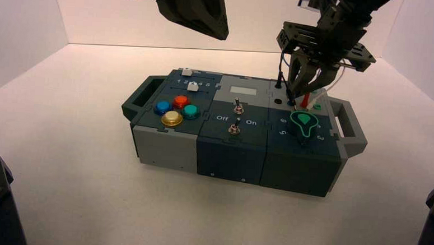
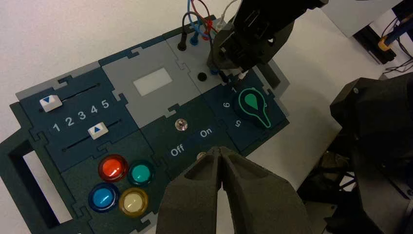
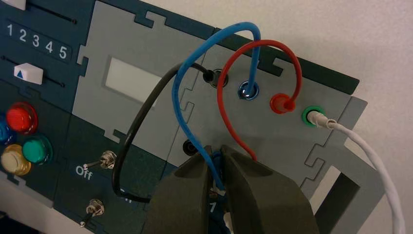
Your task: Pull the blue wire.
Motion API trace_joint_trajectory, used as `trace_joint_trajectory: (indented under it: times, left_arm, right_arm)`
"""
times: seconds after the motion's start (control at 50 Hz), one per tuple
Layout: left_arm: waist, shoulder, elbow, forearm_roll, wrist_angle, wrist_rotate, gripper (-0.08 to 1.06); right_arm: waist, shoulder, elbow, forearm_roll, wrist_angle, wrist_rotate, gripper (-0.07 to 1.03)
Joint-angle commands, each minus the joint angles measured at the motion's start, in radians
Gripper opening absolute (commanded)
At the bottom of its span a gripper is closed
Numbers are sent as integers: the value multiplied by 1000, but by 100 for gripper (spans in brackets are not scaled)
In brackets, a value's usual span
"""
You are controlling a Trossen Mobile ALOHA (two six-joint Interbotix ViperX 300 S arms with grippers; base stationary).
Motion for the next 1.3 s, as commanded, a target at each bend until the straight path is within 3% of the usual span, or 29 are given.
trace_joint_trajectory:
  times: [0.02,0.64,1.14,1.3]
  left_arm:
    - [5,-5,-32,5,-5,5,-3]
    - [17,12,-41,8,-5,5,-3]
    - [17,15,-46,8,-5,5,-3]
    - [17,18,-48,8,-5,5,-3]
  right_arm:
    - [-6,-43,-17,-12,28,6,-2]
    - [-6,-91,-64,-38,20,8,-2]
    - [-6,-2,-109,-78,3,5,-2]
    - [-5,25,-124,-80,-5,5,14]
